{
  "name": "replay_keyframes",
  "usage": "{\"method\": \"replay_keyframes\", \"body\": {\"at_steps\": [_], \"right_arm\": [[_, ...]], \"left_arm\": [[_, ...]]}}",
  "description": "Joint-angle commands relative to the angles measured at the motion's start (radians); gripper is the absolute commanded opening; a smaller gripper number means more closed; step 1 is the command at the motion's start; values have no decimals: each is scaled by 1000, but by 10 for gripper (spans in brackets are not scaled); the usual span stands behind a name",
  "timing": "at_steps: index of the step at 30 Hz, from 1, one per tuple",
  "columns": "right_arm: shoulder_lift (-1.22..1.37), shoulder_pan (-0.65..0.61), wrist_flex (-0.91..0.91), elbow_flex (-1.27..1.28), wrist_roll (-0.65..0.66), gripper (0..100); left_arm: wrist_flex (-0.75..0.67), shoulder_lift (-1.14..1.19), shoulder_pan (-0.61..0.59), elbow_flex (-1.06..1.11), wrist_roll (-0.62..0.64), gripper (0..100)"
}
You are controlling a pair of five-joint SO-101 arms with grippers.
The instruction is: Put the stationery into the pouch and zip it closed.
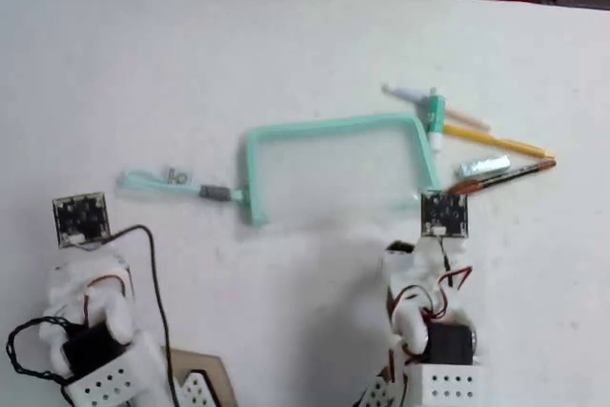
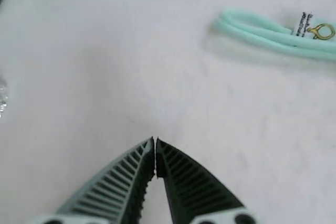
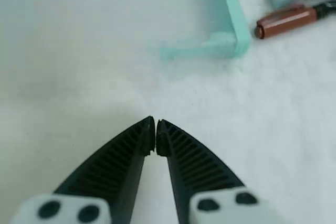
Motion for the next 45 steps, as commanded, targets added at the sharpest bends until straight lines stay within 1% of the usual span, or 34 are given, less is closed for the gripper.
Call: {"method": "replay_keyframes", "body": {"at_steps": [1,5,7,8,10,12,14,16,18,20,25,29,31,33,35,38,41,43,45], "right_arm": [[-8,-28,-90,-41,-8,25],[-8,-31,-251,-48,-6,25],[-8,-33,-340,-60,9,33],[-8,-33,-372,-66,46,50],[-8,-33,-421,-69,184,104],[-8,-42,-444,-68,333,178],[-8,-59,-455,-66,425,252],[-8,-76,-450,-64,443,313],[-8,-61,-435,-43,446,341],[-8,-30,-403,-15,446,340],[-8,68,-378,14,446,340],[-8,82,-378,12,446,340],[-10,76,-384,2,448,340],[-10,48,-403,-43,451,340],[-10,2,-397,-115,502,340],[-2,-117,-329,-219,571,340],[-1,-259,-248,-292,577,337],[-1,-326,-208,-315,577,310],[1,-361,-183,-325,577,268]], "left_arm": [[28,-10,47,-8,-29,27],[69,-10,65,-21,-152,27],[100,-10,85,-31,-186,27],[104,-10,96,-32,-187,27],[104,-10,97,-34,-187,27],[101,-10,94,-35,-187,27],[100,-10,93,-40,-187,27],[100,-10,73,-54,-186,27],[100,-10,33,-63,-186,27],[86,-10,12,-61,-184,27],[81,-10,12,-58,-181,27],[80,-10,12,-60,-112,27],[80,-10,12,-60,-107,27],[80,-10,12,-61,-104,27],[80,-10,12,-61,-103,27],[77,-10,8,-63,-103,27],[52,-10,7,-58,-103,27],[52,-10,7,-60,-103,27],[52,-10,-1,-61,-103,27]]}}
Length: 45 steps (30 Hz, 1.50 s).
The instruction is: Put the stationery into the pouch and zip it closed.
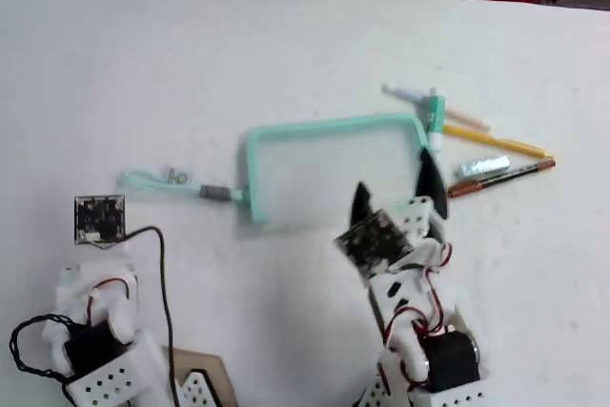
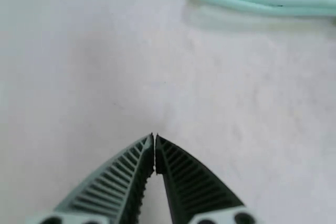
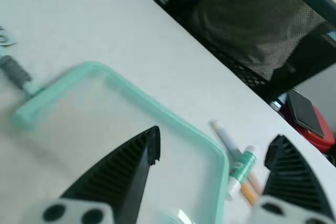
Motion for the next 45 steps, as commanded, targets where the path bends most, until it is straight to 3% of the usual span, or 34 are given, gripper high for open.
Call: {"method": "replay_keyframes", "body": {"at_steps": [1,7,10,20,28,35,45], "right_arm": [[-1,-64,41,-58,12,251],[1,-71,79,-61,12,270],[70,-84,97,-94,11,284],[731,-305,255,-562,-52,284],[1132,-486,262,-839,-61,284],[1491,-518,211,-1059,74,284],[2072,-527,197,-1459,64,284]], "left_arm": [[-23,-10,-36,-63,17,26],[-143,-10,-168,-17,141,27],[-178,-10,-194,3,144,27],[-195,-10,-196,21,143,25],[-259,-10,-320,48,137,25],[-255,-10,-312,48,137,26],[-255,-10,-312,48,138,26]]}}
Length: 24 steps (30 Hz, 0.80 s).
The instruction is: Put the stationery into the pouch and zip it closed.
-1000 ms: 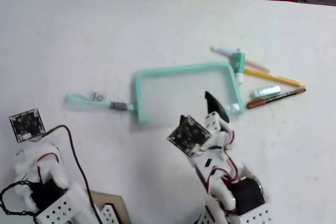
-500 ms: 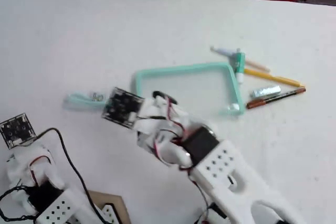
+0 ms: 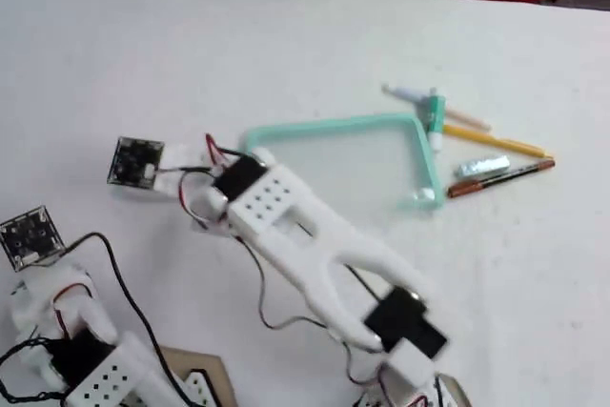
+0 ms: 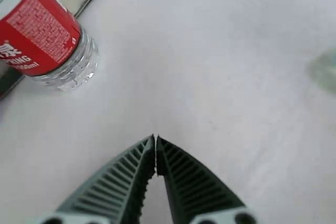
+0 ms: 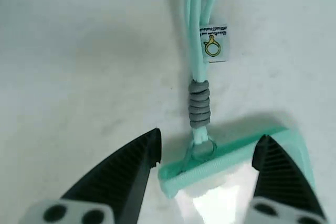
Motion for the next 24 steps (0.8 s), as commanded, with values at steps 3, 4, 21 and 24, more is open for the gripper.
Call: {"method": "replay_keyframes", "body": {"at_steps": [3,4,21,24], "right_arm": [[223,-21,12,-199,2,284],[252,-22,27,-224,2,284],[579,41,65,-525,9,284],[616,48,117,-589,9,284]], "left_arm": [[-17,-10,-2,-3,11,26],[-17,-10,-2,-3,11,26],[-5,-8,61,-3,9,25],[-5,-8,62,-3,9,26]]}}
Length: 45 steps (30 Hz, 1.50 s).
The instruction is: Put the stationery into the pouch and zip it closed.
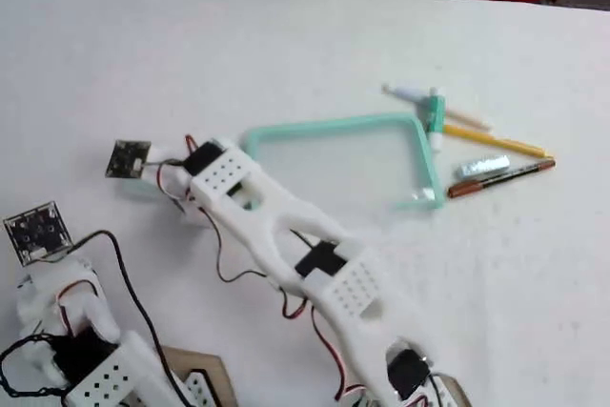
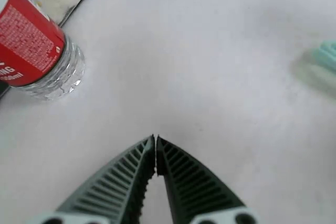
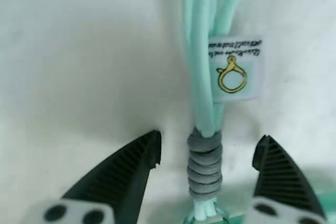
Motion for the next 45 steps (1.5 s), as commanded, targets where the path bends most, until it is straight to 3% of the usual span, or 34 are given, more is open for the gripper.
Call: {"method": "replay_keyframes", "body": {"at_steps": [1,14,21,30,40,45], "right_arm": [[24,21,53,-98,9,284],[93,31,130,-193,3,282],[93,31,130,-193,2,133],[96,31,142,-193,2,16],[67,21,214,-216,0,19],[-54,4,337,-292,-55,19]], "left_arm": [[-5,-8,12,-3,9,26],[-6,-8,12,-3,9,25],[-6,-8,12,-3,9,25],[-6,-8,12,-3,9,25],[-14,-10,16,-8,23,27],[-18,-10,62,-49,292,27]]}}
